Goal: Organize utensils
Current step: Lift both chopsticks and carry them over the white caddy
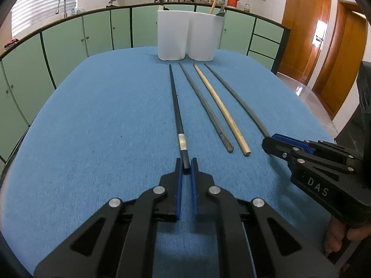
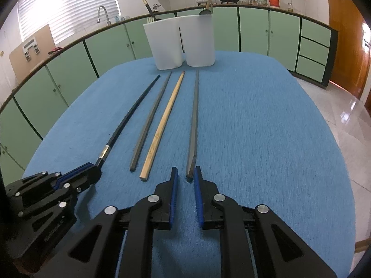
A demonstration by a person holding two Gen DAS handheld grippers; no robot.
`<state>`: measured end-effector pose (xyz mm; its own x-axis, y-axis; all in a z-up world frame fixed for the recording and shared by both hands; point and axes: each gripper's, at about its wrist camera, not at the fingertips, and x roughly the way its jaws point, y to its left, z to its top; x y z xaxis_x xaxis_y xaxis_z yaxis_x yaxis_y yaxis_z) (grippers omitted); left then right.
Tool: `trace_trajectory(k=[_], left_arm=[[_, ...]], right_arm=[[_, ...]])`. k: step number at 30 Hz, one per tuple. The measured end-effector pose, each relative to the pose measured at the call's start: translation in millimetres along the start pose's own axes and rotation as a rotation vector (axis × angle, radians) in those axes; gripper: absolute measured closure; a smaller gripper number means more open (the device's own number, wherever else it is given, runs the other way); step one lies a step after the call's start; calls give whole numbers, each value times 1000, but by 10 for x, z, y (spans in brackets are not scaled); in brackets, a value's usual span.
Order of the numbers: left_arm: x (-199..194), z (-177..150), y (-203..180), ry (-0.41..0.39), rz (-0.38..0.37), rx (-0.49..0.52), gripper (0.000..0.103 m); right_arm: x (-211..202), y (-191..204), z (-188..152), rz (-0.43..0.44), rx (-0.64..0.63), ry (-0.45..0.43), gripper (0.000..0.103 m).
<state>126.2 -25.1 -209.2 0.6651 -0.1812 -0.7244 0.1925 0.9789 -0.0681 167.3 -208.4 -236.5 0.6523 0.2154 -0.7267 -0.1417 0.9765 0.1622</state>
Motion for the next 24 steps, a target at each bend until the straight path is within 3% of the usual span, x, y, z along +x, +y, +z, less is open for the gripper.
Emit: trace_trajectory(k=[4,12,24], left_arm=[[0,10,-6,3,3,-2,97],[-52,90,31,14,10,3,97],[-731,542,83,-197,82,75,98]], right_arm=[[-2,-6,1,-16,-4,0,96],[-129,-51,22,-7,-10,-6,98],[-872,-257,415,7,-18,-155,98]])
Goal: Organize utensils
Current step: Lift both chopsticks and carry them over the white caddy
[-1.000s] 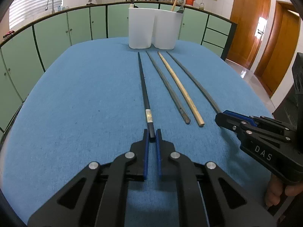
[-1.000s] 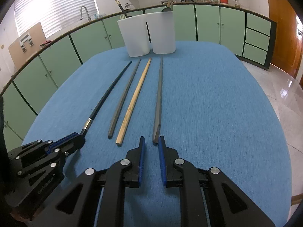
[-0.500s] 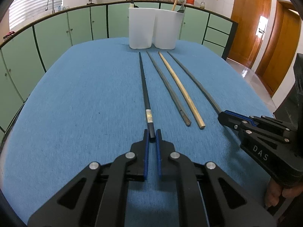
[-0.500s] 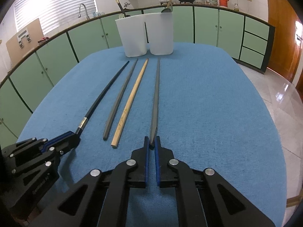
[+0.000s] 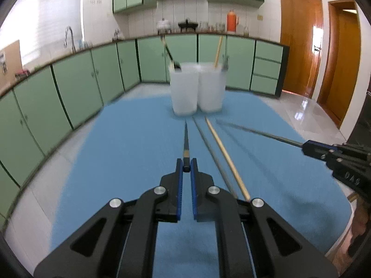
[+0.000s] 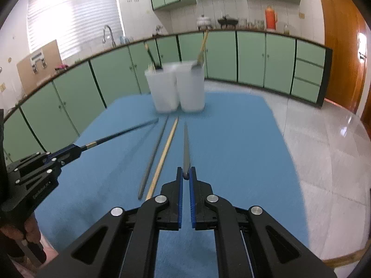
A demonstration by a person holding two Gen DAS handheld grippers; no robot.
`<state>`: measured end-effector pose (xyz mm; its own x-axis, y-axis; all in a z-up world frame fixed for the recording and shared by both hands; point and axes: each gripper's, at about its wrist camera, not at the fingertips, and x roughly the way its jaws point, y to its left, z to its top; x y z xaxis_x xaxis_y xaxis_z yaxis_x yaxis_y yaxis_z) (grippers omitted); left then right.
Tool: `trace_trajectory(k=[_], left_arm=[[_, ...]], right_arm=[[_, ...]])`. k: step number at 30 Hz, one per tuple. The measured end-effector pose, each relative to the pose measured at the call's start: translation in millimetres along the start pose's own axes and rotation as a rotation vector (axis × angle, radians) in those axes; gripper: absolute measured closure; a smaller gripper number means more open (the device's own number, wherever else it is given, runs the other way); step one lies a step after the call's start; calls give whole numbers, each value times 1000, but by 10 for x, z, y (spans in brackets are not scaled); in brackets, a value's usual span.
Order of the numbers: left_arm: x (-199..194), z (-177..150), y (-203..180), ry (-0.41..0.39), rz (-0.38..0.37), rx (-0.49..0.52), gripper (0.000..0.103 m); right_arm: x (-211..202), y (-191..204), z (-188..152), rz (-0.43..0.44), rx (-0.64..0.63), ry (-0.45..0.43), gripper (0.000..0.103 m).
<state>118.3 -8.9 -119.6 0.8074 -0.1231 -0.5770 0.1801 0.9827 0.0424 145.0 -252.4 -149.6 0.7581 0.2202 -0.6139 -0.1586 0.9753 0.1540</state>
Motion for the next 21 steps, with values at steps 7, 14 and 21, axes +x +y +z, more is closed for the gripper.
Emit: trace_trajectory(k=[7,14,21], left_arm=[[-313,534,58,-120,-9,21,98],[-327,1010,112,-169,-54,11,98],[-222,1334,129,-170,-93,21,98]], right_arm=[[-292,-204,453,14,14,-78,98],[-334,-307,880,73,4,-84,98],[-288,-243,1218,107,-77,-52,98]])
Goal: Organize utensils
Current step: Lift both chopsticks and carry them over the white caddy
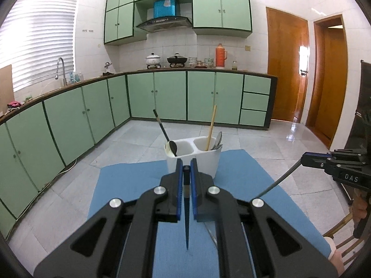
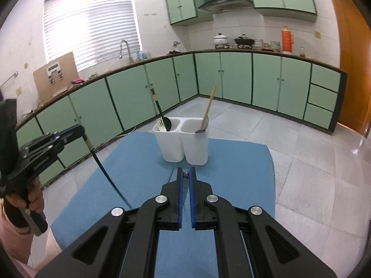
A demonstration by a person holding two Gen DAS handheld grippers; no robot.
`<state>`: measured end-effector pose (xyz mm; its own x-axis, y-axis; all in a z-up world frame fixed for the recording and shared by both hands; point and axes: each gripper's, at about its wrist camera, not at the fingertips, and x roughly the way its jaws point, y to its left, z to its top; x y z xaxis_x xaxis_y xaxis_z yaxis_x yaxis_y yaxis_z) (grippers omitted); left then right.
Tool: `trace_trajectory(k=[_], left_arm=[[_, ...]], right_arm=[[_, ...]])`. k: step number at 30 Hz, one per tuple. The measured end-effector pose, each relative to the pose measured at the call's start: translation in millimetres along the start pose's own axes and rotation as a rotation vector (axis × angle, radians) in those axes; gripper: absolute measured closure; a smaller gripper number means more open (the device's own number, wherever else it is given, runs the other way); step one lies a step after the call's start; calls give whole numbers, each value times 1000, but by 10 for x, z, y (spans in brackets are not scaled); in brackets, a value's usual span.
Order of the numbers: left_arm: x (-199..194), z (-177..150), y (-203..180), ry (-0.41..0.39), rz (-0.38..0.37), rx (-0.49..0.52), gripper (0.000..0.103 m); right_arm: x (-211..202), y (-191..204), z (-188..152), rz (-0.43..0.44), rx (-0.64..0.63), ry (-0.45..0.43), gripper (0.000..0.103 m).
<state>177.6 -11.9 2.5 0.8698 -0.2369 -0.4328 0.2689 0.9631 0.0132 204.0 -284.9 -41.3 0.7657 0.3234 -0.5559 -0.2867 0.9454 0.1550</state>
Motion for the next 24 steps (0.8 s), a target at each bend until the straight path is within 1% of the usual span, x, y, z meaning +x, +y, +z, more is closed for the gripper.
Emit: trace_trajectory(k=[3,10,13,19,24], left_arm=[[50,68,43,9,-21,-13,98],[66,156,127,-14,-21,-20,98],[83,241,160,-27,-29,-38,98],[125,429,170,-61,-28,-40,98],[196,648,199,-91,-35,-52,98]], right_arm=[[11,9,104,11,-22,6,98],[4,49,279,24,-55,-7,98],[6,63,371,30,-61,-21,98],[33,120,558,45,-83,-40,98],[26,175,846,57,-107,-82,98]])
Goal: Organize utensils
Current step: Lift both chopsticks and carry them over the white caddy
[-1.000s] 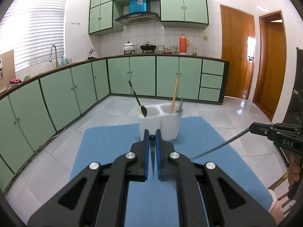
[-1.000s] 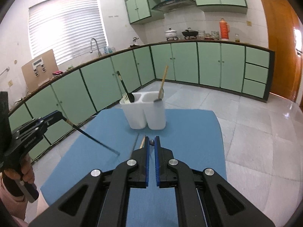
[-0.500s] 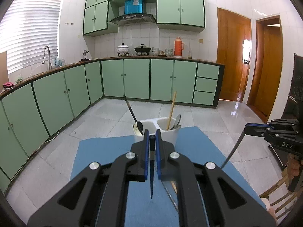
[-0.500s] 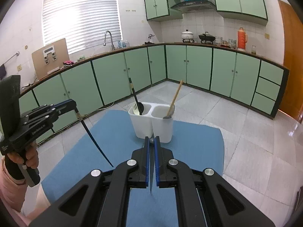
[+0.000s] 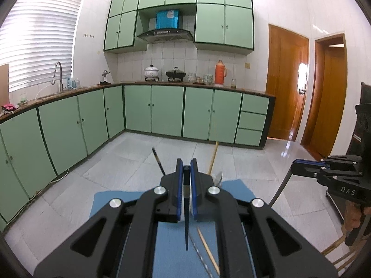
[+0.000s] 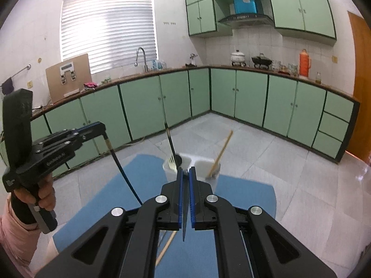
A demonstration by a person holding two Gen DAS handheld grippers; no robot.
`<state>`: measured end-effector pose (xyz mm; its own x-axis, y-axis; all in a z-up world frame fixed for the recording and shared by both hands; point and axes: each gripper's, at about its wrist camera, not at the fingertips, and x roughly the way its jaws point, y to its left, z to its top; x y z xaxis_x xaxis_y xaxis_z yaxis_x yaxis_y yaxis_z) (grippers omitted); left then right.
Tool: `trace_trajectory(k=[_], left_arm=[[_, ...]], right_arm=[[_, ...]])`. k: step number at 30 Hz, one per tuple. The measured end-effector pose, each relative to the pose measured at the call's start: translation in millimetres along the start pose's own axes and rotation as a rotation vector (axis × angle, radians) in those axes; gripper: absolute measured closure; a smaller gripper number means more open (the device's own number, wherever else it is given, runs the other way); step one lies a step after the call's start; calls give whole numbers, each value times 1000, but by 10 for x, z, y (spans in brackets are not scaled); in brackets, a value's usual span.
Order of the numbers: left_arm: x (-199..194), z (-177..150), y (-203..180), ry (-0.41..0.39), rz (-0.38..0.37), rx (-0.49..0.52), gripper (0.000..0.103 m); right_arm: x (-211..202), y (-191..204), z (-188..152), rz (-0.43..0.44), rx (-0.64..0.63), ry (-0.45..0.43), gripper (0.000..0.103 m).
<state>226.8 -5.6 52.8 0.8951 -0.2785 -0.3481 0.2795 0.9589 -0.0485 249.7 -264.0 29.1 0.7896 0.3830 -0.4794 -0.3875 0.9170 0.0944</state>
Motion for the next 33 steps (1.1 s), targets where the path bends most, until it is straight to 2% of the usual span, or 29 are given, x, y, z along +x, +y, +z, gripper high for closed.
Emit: trace_trajectory(k=[9,17,23,27,33], left_arm=[[168,591,-83,-103,-4,9,98],[524,949,-184,-179,24,22,98],[996,863,-205,-157,43,13,98],[1321,674,-205,-120,60,13,98],[1597,379,-107,-59,76,7,98]], right_arm=[[80,-41,636,-7,-22,-85,98],[445,-175,1104,-50,-14,-133,98],[936,-245,1104,-83,-3,-112,98],[1199,-301,929,-85,24,-98,98],[1446,-381,654,-85,72,-83,98]])
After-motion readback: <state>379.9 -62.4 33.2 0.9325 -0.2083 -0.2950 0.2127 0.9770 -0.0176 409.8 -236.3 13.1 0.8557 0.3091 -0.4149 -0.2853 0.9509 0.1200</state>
